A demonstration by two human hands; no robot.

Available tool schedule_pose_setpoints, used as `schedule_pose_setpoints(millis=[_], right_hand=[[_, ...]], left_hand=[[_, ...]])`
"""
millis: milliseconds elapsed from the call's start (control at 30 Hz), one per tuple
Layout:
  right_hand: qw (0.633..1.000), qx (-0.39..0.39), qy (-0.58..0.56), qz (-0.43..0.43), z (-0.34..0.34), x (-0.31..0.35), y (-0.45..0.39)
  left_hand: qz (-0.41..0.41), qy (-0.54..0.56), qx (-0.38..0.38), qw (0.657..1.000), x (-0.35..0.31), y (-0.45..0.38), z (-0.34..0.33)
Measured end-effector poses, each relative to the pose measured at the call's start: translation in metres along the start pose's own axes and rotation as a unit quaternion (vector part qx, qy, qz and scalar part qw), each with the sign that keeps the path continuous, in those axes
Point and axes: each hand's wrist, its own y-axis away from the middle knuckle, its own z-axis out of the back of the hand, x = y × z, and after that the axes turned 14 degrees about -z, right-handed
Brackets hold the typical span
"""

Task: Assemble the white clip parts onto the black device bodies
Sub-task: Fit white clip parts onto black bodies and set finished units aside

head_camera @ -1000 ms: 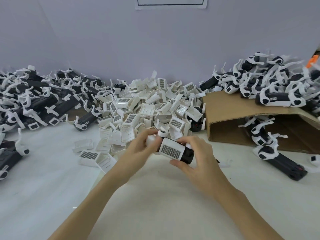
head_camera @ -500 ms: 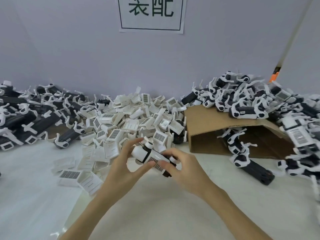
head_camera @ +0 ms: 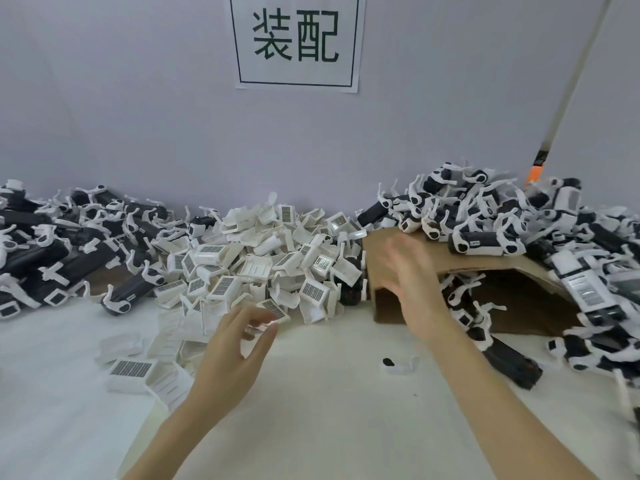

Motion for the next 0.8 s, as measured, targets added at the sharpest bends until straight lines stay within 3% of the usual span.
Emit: schedule_pose_setpoints(millis=[133, 233, 367, 467, 567, 700, 800], right_hand=[[0.995, 0.079, 0.003, -0.066, -0.033, -0.068, 0.023], [0.988, 0.117, -0.034, -0.09, -0.046, -0.095, 0.029], [0.968, 0.176, -0.11, -0.139, -0.049, -0.109, 0.026], [0.951, 0.21, -0.142, -0.178, -0.05, -0.111, 0.022], [0.947, 0.219, -0.14, -0.191, -0.051, -0.111, 0.021], [0.946, 0.22, -0.145, -0.188, -0.048, -0.109, 0.024], [0.942, 0.232, -0.153, -0.188, -0.044, -0.111, 0.025]], left_hand=[[-0.035, -0.08, 0.015, 0.996, -0.002, 0.003, 0.0], [-0.022, -0.146, -0.017, 0.989, 0.001, -0.002, 0.009], [0.077, -0.199, -0.068, 0.975, 0.026, -0.025, 0.042], [0.167, -0.297, -0.068, 0.938, 0.061, -0.051, 0.076], [0.243, -0.408, 0.003, 0.88, 0.101, -0.075, 0.109], [0.292, -0.493, 0.177, 0.8, 0.142, -0.089, 0.141], [0.26, -0.511, 0.19, 0.797, 0.156, -0.089, 0.15]])
